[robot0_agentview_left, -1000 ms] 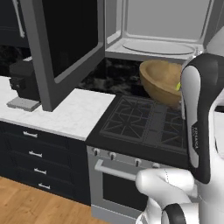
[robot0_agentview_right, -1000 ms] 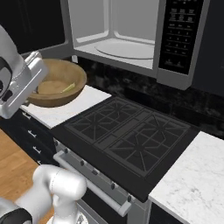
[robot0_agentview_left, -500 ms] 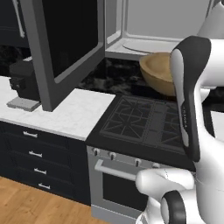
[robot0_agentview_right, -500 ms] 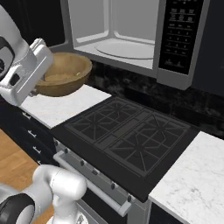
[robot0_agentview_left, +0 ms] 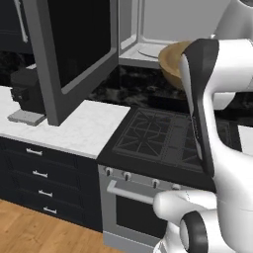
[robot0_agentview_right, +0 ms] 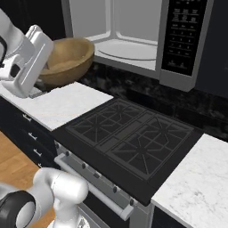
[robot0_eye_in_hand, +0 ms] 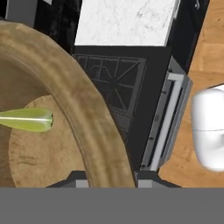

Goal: Pick the lemon wedge from the sink and place it in the bowl. Then pick the bowl and place it in the microwave. Then close the microwave door and press the start button.

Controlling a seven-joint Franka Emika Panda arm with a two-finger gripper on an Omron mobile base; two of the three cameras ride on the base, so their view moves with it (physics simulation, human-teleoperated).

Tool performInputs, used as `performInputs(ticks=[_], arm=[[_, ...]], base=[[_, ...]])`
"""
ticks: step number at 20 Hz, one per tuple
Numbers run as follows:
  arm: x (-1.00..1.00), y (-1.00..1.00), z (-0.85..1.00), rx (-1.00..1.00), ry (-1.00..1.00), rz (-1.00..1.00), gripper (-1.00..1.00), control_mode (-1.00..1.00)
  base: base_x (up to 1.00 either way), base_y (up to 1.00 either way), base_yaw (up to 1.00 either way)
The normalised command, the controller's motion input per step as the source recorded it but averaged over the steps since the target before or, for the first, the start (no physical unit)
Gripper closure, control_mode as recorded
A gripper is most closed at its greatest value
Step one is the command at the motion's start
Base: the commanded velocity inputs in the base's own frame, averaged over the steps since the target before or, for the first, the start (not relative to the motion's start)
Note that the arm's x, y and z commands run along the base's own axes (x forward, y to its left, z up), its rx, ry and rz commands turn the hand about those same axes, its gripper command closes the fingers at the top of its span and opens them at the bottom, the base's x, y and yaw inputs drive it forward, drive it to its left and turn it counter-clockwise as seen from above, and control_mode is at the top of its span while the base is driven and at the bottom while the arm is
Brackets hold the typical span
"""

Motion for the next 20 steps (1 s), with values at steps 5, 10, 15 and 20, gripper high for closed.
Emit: performInputs(ticks=[5, 10, 15, 20], arm=[[0.37, -0.29, 0.27, 0.00, -0.10, 0.00, 1.00, -1.00], [0.54, -0.22, 0.25, 0.00, -0.02, 0.00, 1.00, -1.00], [0.65, -0.24, 0.14, 0.00, 0.00, 0.00, 1.00, -1.00], [0.75, -0.34, 0.02, 0.00, 0.00, 0.00, 1.00, -1.00]], base=[[0.00, 0.00, 0.00], [0.00, 0.00, 0.00], [0.00, 0.00, 0.00], [0.00, 0.00, 0.00]])
